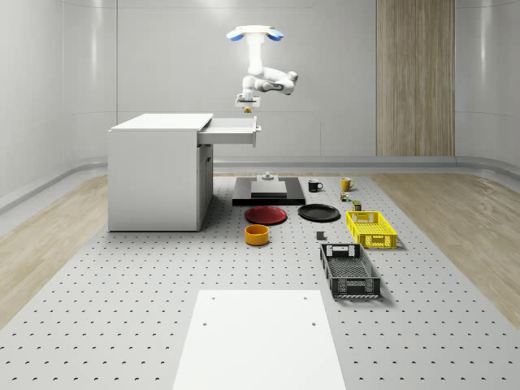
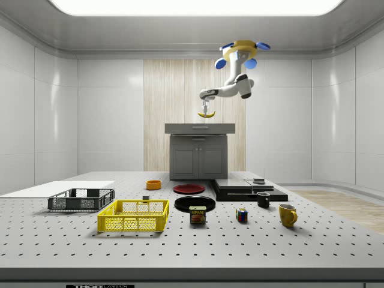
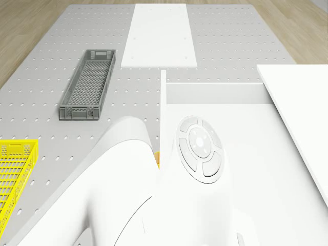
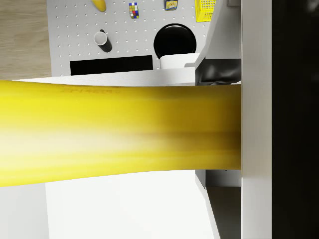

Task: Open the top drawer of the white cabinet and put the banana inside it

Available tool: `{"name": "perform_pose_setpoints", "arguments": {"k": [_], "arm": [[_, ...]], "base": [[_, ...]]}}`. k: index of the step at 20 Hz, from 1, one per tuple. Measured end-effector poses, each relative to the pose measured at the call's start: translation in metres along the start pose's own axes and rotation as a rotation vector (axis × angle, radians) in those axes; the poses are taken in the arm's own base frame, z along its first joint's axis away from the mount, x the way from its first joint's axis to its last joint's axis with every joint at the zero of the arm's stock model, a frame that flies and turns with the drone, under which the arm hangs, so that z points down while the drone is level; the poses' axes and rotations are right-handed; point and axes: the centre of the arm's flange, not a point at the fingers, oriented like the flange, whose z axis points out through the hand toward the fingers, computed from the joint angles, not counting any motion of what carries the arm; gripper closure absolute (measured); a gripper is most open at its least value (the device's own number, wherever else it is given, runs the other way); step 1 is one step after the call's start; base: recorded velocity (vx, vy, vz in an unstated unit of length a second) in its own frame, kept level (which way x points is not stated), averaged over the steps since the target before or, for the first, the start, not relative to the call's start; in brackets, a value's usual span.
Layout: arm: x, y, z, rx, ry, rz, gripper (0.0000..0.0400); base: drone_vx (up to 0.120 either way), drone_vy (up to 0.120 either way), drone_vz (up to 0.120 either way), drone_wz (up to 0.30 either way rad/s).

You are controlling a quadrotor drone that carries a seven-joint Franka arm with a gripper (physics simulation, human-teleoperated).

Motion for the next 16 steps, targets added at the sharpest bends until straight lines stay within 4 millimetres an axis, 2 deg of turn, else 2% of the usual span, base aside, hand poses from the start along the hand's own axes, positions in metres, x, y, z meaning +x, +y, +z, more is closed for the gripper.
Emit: {"name": "perform_pose_setpoints", "arguments": {"k": [7, 13, 16], "arm": [[0.0000, 0.0000, 0.0000, 0.000, 0.000, 0.000, 0.0207], [0.0000, 0.0000, 0.0000, 0.000, 0.000, 0.000, 0.0207], [0.0000, 0.0000, 0.0040, 0.000, 0.000, 0.001, 0.0207]], "base": [[0.000, -0.120, -0.120, 0.000], [0.000, -0.113, 0.000, 0.000], [0.000, 0.000, 0.000, 0.000]]}}
